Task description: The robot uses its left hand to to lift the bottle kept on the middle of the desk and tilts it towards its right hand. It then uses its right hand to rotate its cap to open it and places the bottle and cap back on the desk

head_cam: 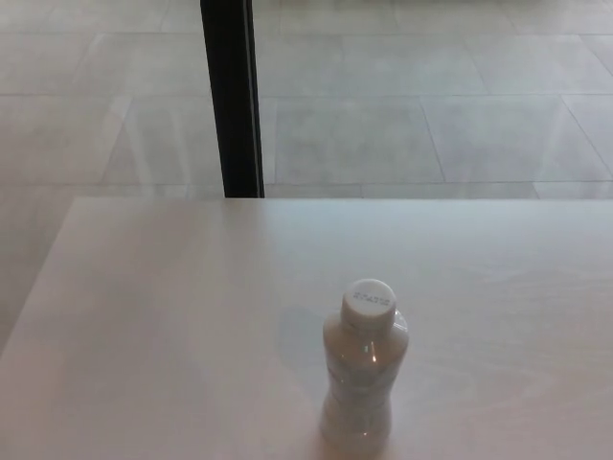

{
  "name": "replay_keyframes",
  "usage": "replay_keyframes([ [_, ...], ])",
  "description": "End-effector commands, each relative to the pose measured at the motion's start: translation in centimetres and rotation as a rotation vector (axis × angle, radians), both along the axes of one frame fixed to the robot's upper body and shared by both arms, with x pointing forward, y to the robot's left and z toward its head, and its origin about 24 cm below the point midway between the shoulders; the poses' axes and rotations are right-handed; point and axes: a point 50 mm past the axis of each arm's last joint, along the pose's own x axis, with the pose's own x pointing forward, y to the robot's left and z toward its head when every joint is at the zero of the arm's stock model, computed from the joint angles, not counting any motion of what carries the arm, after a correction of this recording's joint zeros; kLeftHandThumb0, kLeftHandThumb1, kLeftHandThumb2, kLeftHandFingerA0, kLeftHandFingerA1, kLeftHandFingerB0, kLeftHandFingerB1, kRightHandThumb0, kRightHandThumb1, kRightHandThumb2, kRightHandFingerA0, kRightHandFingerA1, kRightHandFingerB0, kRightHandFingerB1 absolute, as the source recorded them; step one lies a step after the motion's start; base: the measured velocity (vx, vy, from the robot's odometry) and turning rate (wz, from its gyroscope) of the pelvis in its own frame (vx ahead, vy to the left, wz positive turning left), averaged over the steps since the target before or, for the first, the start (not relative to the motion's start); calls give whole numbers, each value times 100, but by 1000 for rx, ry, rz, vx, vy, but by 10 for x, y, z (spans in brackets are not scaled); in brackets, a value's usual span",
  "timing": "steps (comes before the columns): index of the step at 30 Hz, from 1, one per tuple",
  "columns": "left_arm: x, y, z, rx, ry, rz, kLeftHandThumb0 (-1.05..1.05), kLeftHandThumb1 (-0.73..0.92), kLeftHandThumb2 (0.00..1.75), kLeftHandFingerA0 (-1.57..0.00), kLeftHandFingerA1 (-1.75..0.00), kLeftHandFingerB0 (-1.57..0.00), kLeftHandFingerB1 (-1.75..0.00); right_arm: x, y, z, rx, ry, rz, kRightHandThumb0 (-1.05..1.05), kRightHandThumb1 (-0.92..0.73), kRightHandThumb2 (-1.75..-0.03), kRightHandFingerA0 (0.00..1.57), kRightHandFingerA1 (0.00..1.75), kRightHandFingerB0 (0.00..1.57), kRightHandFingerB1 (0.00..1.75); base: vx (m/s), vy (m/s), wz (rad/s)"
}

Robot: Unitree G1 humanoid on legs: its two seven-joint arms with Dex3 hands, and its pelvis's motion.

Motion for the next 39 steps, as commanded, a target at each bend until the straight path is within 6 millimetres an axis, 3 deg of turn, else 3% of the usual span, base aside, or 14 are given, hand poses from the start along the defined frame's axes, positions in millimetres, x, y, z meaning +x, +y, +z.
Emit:
replay_keyframes([
  [1, -5, 28, 23, 151, -268, 239, -63, 48, 58, -55, -57, -50, -52, 2, -32, 27, -17, -308, -309, -61, -66, -60, 53, 73, 24, 37, 0, 0, 0],
  [2, -4, 29, 23, 153, -271, 241, -63, 48, 58, -55, -57, -50, -52, 3, -31, 27, -15, -310, -310, -61, -66, -60, 53, 73, 24, 37, 0, 0, 0],
  [3, 16, 42, 35, 161, -487, 270, -40, 34, 95, 0, -52, -1, -53, 22, -48, 48, 2, -414, -323, -80, -57, -94, 7, 55, 2, 27, 0, 0, 0],
  [4, 34, 52, 44, 190, -591, 273, -41, 31, 92, 0, -52, -1, -54, 33, -55, 61, 3, -469, -284, -90, -64, -100, 2, 21, 0, 15, 0, 0, 0],
  [10, 97, 82, 94, 254, -844, 23, -84, 54, 92, -1, -12, -8, -27, 76, -66, 109, -26, -656, -116, -95, -62, -88, 0, 9, 0, 3, 0, 0, 0],
  [17, 201, 73, 213, 486, -1168, -345, -102, 63, 94, 0, 0, -13, -3, 131, -54, 191, -117, -969, 144, -105, -68, -117, 0, 42, 0, 39, 0, 0, 0],
  [18, 218, 66, 229, 508, -1206, -387, -93, 55, 94, -1, -25, -16, -48, 141, -45, 204, -141, -1007, 197, -105, -63, -110, 0, 66, 0, 54, 0, 0, 0],
  [21, 250, 44, 259, 524, -1299, -483, -96, 51, 88, -5, -63, -21, -53, 161, -21, 228, -197, -1067, 325, -105, -64, -116, 0, 76, 14, 65, 0, 0, 0],
  [23, 260, 33, 266, 520, -1329, -554, -95, 60, 58, -6, -81, -25, -57, 168, -8, 235, -207, -1099, 391, -105, -63, -115, 2, 79, 15, 68, 0, 0, 0],
  [25, 277, 12, 269, 458, -1366, -637, -93, 47, 86, -19, -79, -29, -63, 174, 14, 244, -209, -1129, 490, -105, -66, -110, 14, 85, 16, 76, 0, 0, 0],
  [29, 297, -28, 263, 412, -1399, -696, -84, 50, 96, 0, -29, -8, -35, 180, 51, 245, -227, -1120, 661, -105, -64, -114, 0, 47, 1, 52, 0, 0, 0],
  [31, 305, -46, 257, 326, -1413, -743, -97, 59, 99, 0, -19, -7, -19, 181, 67, 242, -205, -1109, 731, -105, -88, -70, 0, 51, 0, 47, 0, 0, 0],
  [32, 308, -56, 254, 335, -1381, -781, -93, 59, 100, 0, -24, -4, -23, 182, 76, 239, -186, -1106, 774, -105, -66, -116, 0, 32, 0, 36, 0, 0, 0],
  [39, 307, -135, 208, 101, -1312, -944, -78, 62, 99, 0, -28, 0, -24, 184, 118, 209, -61, -1013, 887, -96, -67, -114, 4, 25, 0, 27, 0, 0, 0],
])
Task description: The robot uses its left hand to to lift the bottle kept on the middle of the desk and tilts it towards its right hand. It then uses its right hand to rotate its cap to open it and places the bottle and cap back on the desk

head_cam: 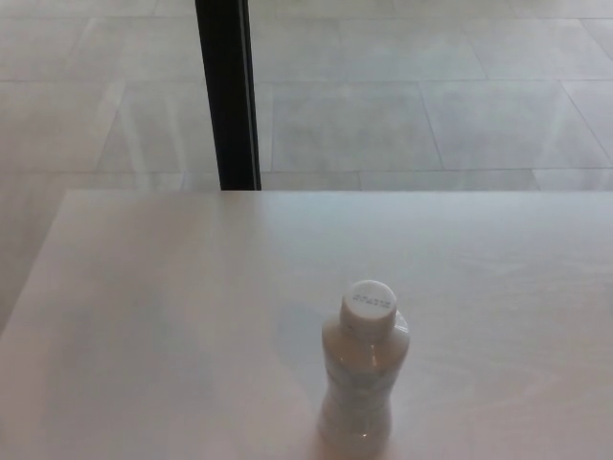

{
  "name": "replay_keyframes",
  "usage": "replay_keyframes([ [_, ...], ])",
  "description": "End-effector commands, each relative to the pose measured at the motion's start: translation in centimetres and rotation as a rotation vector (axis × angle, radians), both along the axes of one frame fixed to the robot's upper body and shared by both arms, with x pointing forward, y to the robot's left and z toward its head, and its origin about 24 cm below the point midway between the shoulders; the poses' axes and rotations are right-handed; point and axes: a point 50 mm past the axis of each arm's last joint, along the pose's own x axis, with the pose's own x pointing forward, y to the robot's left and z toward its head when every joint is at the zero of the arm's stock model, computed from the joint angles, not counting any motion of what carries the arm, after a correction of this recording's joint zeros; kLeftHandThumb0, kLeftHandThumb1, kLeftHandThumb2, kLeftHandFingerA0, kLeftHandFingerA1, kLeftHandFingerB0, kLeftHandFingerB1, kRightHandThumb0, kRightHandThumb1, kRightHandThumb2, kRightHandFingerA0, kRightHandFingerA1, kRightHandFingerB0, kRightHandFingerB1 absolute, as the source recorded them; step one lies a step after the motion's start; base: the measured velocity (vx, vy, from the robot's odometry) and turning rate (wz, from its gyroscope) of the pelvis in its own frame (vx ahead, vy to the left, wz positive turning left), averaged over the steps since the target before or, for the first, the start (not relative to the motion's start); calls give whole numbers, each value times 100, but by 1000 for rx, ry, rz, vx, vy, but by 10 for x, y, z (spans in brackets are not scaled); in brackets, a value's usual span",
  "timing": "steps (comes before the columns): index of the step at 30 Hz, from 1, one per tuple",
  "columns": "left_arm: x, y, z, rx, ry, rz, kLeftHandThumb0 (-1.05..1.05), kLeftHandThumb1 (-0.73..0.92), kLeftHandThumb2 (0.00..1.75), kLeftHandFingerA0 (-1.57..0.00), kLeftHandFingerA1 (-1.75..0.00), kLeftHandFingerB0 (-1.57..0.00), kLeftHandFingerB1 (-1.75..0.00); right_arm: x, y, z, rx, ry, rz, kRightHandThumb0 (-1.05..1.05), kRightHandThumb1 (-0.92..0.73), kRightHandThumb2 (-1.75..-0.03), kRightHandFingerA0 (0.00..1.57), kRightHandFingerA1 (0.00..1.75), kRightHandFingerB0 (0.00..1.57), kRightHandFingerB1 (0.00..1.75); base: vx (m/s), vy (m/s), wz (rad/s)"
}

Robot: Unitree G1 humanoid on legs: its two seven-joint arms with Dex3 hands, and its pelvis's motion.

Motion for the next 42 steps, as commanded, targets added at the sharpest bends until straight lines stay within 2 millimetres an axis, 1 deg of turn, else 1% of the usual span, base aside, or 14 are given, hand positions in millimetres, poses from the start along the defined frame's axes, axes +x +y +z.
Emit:
replay_keyframes([
  [1, 18, -129, -4, 22, 112, -439, -77, 61, 99, 0, -29, 0, -24, 9, 94, 7, -75, -17, 437, -94, -67, -114, 3, 25, 0, 25, 0, 0, 0],
  [7, 14, -147, -23, 32, 212, -485, -83, 66, 102, 0, -27, 0, -21, 11, 97, -1, -36, 17, 421, -89, -66, -112, 7, 34, 0, 27, 0, 0, 0],
  [9, 13, -153, -29, 45, 264, -516, -83, 66, 102, 0, -23, 0, -18, 12, 98, -2, -43, 33, 423, -91, -87, -66, 4, 45, 2, 33, 0, 0, 0],
  [14, 10, -162, -31, 112, 302, -571, -93, 69, 104, 0, -18, 0, -13, 12, 104, -2, -30, 46, 424, -91, -86, -66, 10, 47, 5, 30, 0, 0, 0],
  [15, 10, -163, -33, 132, 311, -575, -93, 69, 105, 0, -19, 0, -13, 13, 105, -2, -28, 46, 422, -90, -66, -106, 8, 53, 5, 33, 0, 0, 0],
  [16, 9, -165, -35, 147, 321, -577, -95, 69, 106, 0, -19, 0, -13, 14, 108, -2, -21, 51, 424, -90, -85, -65, 13, 47, 7, 30, 0, 0, 0],
  [17, 10, -167, -38, 168, 326, -598, -79, 83, 65, 0, -10, 0, -13, 14, 110, -2, -5, 51, 432, -88, -83, -66, 14, 47, 8, 31, 0, 0, 0],
  [20, 10, -171, -41, 211, 353, -625, -84, 81, 66, 0, -8, 0, -12, 13, 113, -3, 3, 58, 445, -88, -82, -66, 16, 48, 8, 31, 0, 0, 0],
  [21, 10, -174, -42, 227, 362, -644, -105, 69, 108, 0, -18, 0, -6, 12, 115, -3, 4, 62, 445, -87, -82, -65, 19, 46, 11, 30, 0, 0, 0],
  [26, 10, -179, -44, 343, 381, -681, -105, 66, 108, 0, -22, 0, -8, 12, 118, -1, 15, 63, 442, -85, -81, -66, 20, 47, 10, 29, 0, 0, 0],
  [28, 13, -183, -43, 392, 401, -677, -94, 70, 62, 0, 0, 0, 0, 11, 117, 0, 31, 56, 434, -85, -63, -102, 19, 56, 6, 41, 0, 0, 0],
  [31, 14, -185, -41, 404, 409, -662, -94, 69, 61, 0, 0, 0, 0, 11, 117, 0, 36, 58, 433, -88, -64, -102, 20, 56, 7, 41, 0, 0, 0],
  [33, 18, -187, -38, 418, 407, -642, -91, 56, 83, 0, 0, 0, 0, 10, 117, 0, 52, 60, 422, -83, -79, -64, 27, 50, 16, 33, 0, 0, 0],
  [42, 36, -197, -25, 410, 390, -565, -86, 62, 59, 0, 0, 0, 0, 8, 116, -1, 50, 71, 419, -81, -63, -100, 27, 57, 11, 43, 0, 0, 0],
])
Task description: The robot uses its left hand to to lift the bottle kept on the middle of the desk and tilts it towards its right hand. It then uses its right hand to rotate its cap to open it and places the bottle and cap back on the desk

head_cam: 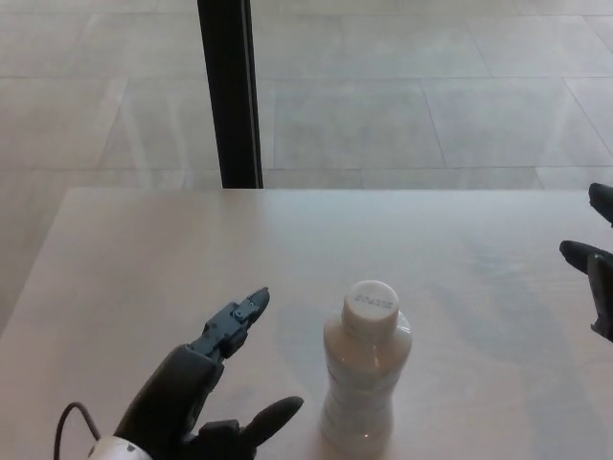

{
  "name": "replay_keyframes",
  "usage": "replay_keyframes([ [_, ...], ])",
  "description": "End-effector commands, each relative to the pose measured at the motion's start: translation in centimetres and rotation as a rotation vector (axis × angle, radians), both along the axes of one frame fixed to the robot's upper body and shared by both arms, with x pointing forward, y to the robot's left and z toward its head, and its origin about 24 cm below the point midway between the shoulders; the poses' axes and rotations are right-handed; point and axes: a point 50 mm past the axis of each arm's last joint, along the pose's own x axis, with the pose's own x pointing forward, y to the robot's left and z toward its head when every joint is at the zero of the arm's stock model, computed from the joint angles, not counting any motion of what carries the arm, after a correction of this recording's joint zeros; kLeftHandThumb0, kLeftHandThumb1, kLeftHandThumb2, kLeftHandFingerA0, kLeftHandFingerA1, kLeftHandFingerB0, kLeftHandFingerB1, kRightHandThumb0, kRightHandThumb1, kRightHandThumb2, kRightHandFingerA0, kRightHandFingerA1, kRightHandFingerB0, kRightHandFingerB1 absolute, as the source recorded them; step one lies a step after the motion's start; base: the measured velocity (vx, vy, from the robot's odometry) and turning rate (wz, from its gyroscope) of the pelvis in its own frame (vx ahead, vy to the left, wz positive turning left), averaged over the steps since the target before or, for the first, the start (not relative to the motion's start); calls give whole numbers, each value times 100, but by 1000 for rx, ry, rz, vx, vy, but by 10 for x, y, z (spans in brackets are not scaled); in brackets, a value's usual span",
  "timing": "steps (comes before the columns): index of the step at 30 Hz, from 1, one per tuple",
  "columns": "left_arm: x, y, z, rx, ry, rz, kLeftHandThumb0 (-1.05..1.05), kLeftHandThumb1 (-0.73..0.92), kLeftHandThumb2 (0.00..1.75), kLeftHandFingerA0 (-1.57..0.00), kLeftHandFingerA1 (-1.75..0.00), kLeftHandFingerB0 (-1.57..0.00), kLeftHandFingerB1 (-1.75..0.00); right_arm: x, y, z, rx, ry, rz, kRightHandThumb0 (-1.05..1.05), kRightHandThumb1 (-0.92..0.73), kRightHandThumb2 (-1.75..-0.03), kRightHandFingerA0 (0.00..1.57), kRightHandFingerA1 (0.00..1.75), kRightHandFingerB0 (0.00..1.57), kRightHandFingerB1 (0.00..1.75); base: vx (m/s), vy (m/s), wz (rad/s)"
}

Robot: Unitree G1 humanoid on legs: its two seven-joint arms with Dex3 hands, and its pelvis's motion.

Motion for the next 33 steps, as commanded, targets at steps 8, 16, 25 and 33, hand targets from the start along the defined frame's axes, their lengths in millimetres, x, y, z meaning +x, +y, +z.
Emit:
replay_keyframes([
  [8, 3, -1, -6, 89, 51, 80, -87, 50, 77, 0, 0, 0, 0, -1, 0, 1, 39, 17, -32, -75, -78, -64, 36, 49, 21, 31, 0, 0, 0],
  [16, -5, 0, -20, 128, 94, 46, -96, 61, 59, 0, 0, 0, 0, 0, 3, -2, 65, 14, -16, -76, -76, -63, 36, 51, 24, 33, 0, 0, 0],
  [25, -5, 0, -22, 155, 91, 17, -103, 53, 98, 0, -20, 0, -1, -1, 8, -4, 46, 11, 6, -78, -76, -63, 36, 56, 23, 32, 0, 0, 0],
  [33, 10, -1, -7, 150, 5, 64, -96, 58, 58, 0, 0, 0, 0, -4, 10, -6, 57, 21, 16, -74, -61, -97, 29, 59, 15, 45, 0, 0, 0],
])
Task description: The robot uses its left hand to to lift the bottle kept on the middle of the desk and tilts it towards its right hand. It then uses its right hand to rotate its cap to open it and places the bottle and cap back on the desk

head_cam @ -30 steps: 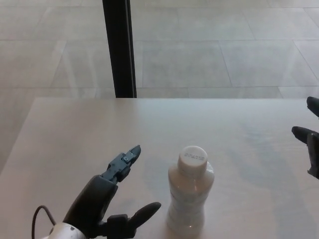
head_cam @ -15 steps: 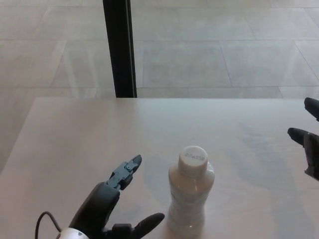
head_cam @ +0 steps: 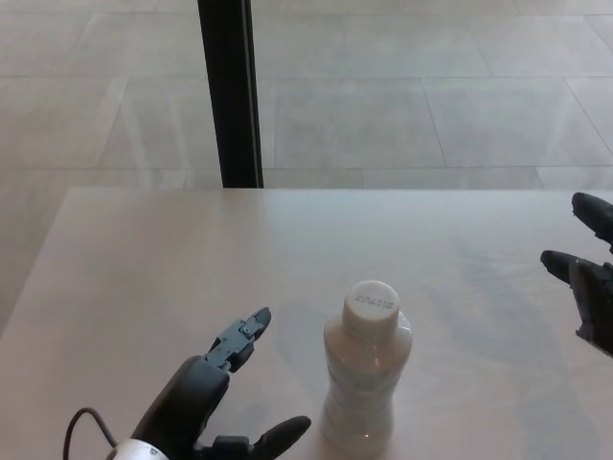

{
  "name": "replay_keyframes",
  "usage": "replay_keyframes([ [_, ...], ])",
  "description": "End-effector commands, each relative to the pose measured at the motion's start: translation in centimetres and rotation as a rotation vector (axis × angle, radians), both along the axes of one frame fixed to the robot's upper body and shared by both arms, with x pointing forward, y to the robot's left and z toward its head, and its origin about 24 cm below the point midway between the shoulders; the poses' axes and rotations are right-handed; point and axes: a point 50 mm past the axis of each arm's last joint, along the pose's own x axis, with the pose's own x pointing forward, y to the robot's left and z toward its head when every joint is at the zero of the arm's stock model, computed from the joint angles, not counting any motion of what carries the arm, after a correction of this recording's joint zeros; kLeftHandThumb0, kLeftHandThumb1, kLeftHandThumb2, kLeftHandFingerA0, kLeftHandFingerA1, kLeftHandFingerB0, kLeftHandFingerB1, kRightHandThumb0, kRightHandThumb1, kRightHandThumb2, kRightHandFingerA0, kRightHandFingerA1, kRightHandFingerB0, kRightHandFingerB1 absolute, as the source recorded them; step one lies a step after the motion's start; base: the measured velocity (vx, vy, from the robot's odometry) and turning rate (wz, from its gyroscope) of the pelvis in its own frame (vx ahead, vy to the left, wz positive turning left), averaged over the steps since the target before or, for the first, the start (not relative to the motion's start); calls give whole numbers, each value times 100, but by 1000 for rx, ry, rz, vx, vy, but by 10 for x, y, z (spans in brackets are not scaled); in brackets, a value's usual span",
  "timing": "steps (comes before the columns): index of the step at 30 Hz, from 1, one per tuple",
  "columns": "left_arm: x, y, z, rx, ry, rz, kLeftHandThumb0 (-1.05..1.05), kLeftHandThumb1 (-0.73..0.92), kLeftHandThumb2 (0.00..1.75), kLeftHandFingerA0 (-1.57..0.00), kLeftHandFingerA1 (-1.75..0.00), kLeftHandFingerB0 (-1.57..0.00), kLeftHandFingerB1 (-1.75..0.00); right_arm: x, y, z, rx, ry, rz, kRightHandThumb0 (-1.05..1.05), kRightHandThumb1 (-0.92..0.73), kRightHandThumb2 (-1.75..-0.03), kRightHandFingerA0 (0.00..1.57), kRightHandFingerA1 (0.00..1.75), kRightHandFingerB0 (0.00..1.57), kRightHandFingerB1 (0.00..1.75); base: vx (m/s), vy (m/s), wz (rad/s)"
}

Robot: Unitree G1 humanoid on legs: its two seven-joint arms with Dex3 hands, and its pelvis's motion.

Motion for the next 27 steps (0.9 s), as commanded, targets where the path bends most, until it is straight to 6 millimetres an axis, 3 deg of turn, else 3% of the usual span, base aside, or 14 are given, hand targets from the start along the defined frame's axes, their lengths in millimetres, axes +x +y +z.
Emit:
replay_keyframes([
  [1, 8, 0, 7, 28, -51, 36, -96, 58, 58, 0, 0, 0, 0, -3, -1, -1, -11, 4, 3, -73, -61, -97, 29, 59, 14, 45, 0, 0, 0],
  [3, 10, -3, 8, 8, -53, 45, -103, 56, 102, 0, -21, 0, -8, -3, 0, -1, -11, 5, 3, -72, -62, -97, 30, 59, 14, 45, 0, 0, 0],
  [6, 12, -12, 9, -17, -86, 43, -105, 57, 105, 0, -22, 0, -12, -3, 1, -1, 2, 4, 2, -77, -60, -97, 30, 59, 15, 45, 0, 0, 0],
  [7, 12, -15, 10, -11, -89, 44, -105, 56, 105, 0, -22, 0, -12, -2, 1, -1, -3, 4, 0, -77, -76, -63, 35, 53, 22, 32, 0, 0, 0],
  [9, 12, -17, 10, -7, -94, 43, -105, 56, 105, 0, -23, 0, -13, -1, 1, -1, 0, 4, -5, -77, -76, -63, 36, 54, 23, 32, 0, 0, 0],
  [10, 11, -19, 10, -9, -92, 41, -105, 56, 105, 0, -22, 0, -12, -1, 1, -1, 1, 4, -5, -76, -60, -97, 30, 59, 15, 45, 0, 0, 0],
  [12, 9, -23, 8, -3, -91, 32, -104, 56, 102, 0, -23, 0, -10, -1, 1, -1, 4, 1, -4, -77, -76, -63, 34, 55, 22, 32, 0, 0, 0],
  [14, 7, -26, 5, 3, -85, 27, -104, 56, 101, 0, -23, 0, -10, -2, 1, 0, -2, -1, -3, -77, -60, -98, 30, 60, 15, 45, 0, 0, 0],
  [16, -2, -33, -6, 0, -38, 0, -90, 53, 57, 0, 0, 0, 0, -1, 0, -1, 4, -1, -5, -78, -76, -63, 35, 55, 22, 32, 0, 0, 0],
  [20, -8, -35, -11, -6, -18, -13, -85, 54, 56, 0, 0, 0, 0, -1, 0, 0, -5, -2, 2, -79, -59, -97, 30, 60, 15, 45, 0, 0, 0],
  [22, -10, -36, -16, -14, 7, -29, -83, 54, 57, 0, 0, 0, 0, -1, 1, 0, 3, 2, 2, -79, -75, -63, 35, 55, 22, 32, 0, 0, 0],
  [23, -11, -37, -17, -6, 5, -34, -83, 55, 57, 0, 0, 0, 0, -1, 1, -1, 2, 4, 6, -79, -59, -97, 30, 59, 15, 45, 0, 0, 0],
  [26, -9, -40, -17, 0, 1, -48, -80, 46, 73, 0, 0, 0, 0, -1, 2, -3, 3, 11, 10, -79, -58, -96, 29, 59, 14, 45, 0, 0, 0],
  [27, -7, -40, -16, 2, 0, -49, -82, 45, 74, 0, 0, 0, 0, -1, 3, -3, 6, 14, 13, -80, -73, -62, 33, 55, 21, 32, 0, 0, 0],
])
